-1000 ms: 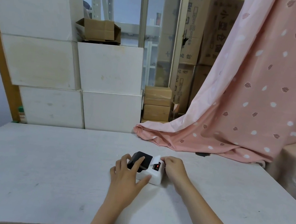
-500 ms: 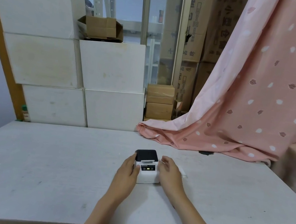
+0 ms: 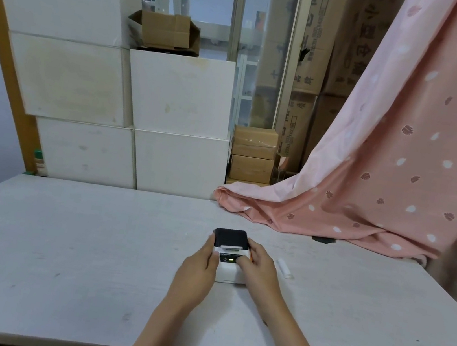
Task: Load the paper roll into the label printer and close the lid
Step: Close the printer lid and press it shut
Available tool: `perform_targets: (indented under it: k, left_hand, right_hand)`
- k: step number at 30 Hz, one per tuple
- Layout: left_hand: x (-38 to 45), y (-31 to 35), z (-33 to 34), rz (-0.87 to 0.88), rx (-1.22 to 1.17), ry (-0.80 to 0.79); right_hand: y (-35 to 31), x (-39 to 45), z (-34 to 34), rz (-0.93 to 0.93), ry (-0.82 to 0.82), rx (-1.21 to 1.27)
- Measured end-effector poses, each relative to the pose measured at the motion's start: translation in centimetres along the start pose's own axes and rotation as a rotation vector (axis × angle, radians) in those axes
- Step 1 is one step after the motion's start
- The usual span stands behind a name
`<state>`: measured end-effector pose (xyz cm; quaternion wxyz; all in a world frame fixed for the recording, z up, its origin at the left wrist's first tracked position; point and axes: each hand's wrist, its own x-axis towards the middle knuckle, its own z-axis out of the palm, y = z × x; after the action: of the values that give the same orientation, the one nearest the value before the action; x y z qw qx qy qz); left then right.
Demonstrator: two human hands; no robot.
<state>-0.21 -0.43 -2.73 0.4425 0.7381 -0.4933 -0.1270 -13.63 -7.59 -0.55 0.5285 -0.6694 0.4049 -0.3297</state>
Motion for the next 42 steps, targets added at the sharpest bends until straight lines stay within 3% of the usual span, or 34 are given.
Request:
perform_targets:
  k: [19, 42]
  left_hand:
    - [-0.3, 0.8, -0.5, -0.069, -0.030, -0.001]
    - [-1.2, 2.1, -1.5, -0.053, -0.051, 0.009]
  right_hand:
    - [-0.7, -0.6, 1.0, -0.015, 0.143, -0.077]
    - [-0.3, -0.4, 1.4, -0.068, 0.143, -0.157]
